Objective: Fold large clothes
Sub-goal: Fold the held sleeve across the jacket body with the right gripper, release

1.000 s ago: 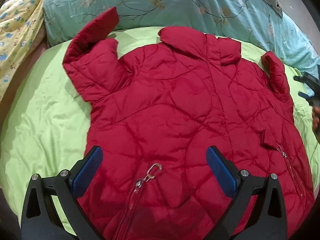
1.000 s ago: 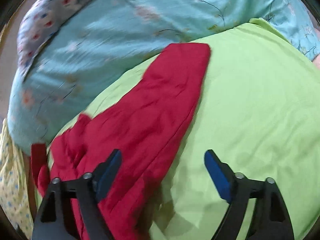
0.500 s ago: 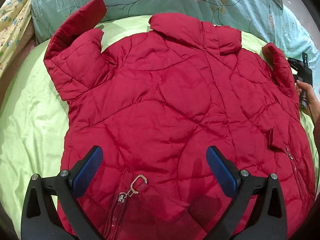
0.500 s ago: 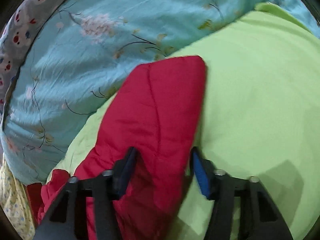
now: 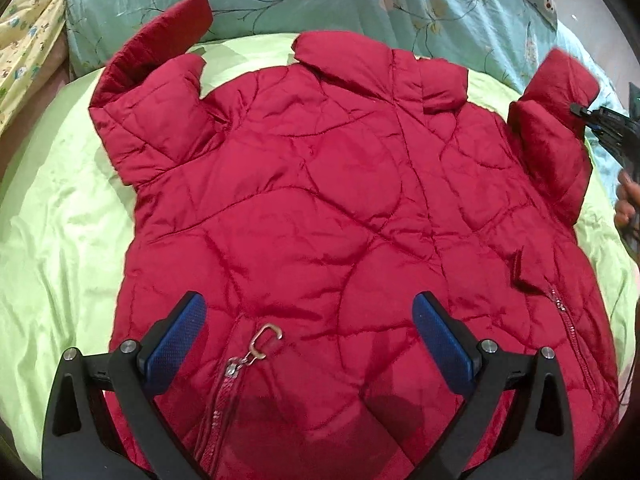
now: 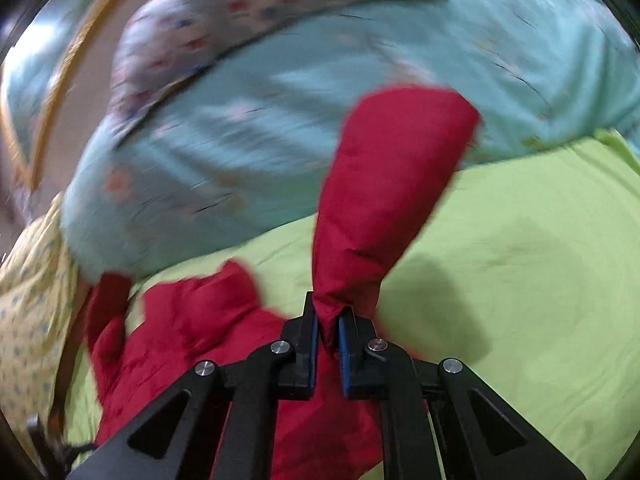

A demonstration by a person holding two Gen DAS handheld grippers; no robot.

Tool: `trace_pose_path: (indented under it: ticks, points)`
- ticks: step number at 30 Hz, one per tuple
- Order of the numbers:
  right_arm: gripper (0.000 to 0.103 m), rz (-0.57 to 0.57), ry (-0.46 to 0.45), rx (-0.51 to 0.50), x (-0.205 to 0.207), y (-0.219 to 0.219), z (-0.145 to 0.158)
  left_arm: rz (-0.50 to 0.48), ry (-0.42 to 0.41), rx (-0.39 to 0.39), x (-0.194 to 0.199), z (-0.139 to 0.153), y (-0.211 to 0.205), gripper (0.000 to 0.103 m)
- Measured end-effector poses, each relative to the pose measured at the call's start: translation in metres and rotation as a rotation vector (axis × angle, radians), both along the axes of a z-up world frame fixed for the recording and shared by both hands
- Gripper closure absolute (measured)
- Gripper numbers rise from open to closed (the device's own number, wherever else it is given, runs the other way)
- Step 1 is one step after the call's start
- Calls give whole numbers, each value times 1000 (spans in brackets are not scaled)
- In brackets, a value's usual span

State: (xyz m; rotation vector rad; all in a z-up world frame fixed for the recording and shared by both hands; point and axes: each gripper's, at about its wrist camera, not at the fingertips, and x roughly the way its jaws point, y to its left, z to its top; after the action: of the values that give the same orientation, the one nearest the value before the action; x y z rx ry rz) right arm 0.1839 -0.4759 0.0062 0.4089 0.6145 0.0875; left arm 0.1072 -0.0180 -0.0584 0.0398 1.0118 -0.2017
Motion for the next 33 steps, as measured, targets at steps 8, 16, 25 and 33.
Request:
trace_pose_path:
  ticks: [8, 16, 25, 33]
  points:
    - [96, 226, -10, 8, -17, 108, 20, 22, -19, -58, -6, 14, 20, 0]
    - [96, 356, 92, -9, 2, 209, -13, 46, -35, -150, -6, 27, 48, 0]
    - [96, 436, 192, -125, 11, 280, -60, 57, 27, -320, 17, 21, 82, 0]
    - [90, 453, 194, -146, 9, 296, -76, 26, 111, -556, 74, 18, 86, 0]
